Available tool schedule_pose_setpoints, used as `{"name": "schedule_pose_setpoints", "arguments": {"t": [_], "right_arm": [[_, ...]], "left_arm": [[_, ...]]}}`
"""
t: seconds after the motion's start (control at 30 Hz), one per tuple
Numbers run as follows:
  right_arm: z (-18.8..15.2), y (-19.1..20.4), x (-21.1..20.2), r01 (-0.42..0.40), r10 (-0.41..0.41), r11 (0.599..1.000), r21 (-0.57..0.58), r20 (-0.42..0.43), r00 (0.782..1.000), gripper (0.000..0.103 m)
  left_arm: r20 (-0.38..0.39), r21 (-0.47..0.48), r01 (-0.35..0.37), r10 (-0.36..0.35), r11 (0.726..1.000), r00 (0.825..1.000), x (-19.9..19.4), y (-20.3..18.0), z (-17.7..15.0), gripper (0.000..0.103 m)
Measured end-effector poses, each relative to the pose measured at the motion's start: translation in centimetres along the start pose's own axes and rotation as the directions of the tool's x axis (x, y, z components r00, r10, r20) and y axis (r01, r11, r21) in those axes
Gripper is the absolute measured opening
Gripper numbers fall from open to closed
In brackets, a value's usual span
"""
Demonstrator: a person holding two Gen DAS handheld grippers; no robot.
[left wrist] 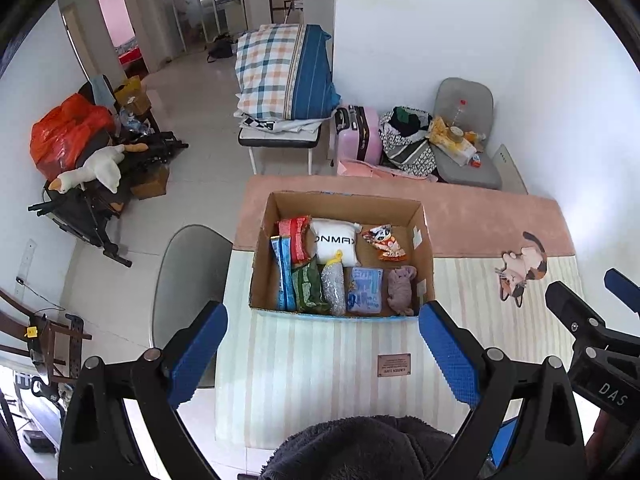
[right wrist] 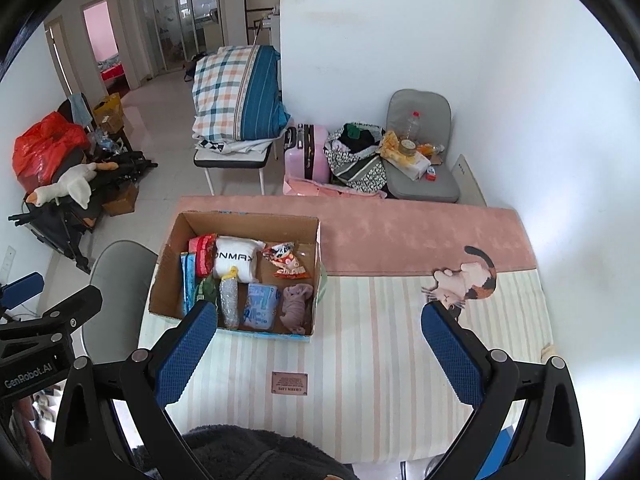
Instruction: Organize soft objects
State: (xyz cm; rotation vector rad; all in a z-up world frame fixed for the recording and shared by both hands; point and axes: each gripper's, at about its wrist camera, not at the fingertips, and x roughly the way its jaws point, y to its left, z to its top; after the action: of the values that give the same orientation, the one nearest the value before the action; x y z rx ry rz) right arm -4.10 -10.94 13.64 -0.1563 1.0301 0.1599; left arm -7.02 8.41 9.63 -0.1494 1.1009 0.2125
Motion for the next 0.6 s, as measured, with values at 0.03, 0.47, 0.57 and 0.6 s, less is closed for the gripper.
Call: {"name": "schedule_pose_setpoints", "arguments": {"t": [0.03, 0.47, 0.57, 0.6], "right_arm": [[-0.1, 0.0, 0.2, 0.001, -0.001, 1.000, -0.001, -0.004, 1.000, 0.103], [-0.3, -0.3, 1.8, 0.016, -0.016, 1.000, 0.000, -0.018, 1.000, 0.103], [-0.4, -0.5, 1.9, 0.020, -0.020, 1.000, 0.001, -0.015, 1.000, 0.103], [-0.4, -0.5, 1.9, 0.020, -0.020, 1.000, 0.001, -0.016, 1.000, 0.103]], "left_arm": [[-0.006, 0.001, -0.004, 0.004, 1.000, 1.000, 0.2, -0.1, -0.1, 0.098], [-0.027, 0.018, -0.009, 0.009, 1.000, 1.000, 1.4, -0.5, 0.1, 0.098], [-0.022, 0.016, -0.009, 0.009, 1.000, 1.000, 1.4, -0.4, 0.2, 0.098], [-0.020, 0.015, -0.011, 0.011, 1.000, 1.000, 1.4, -0.4, 0.2, 0.098]]}}
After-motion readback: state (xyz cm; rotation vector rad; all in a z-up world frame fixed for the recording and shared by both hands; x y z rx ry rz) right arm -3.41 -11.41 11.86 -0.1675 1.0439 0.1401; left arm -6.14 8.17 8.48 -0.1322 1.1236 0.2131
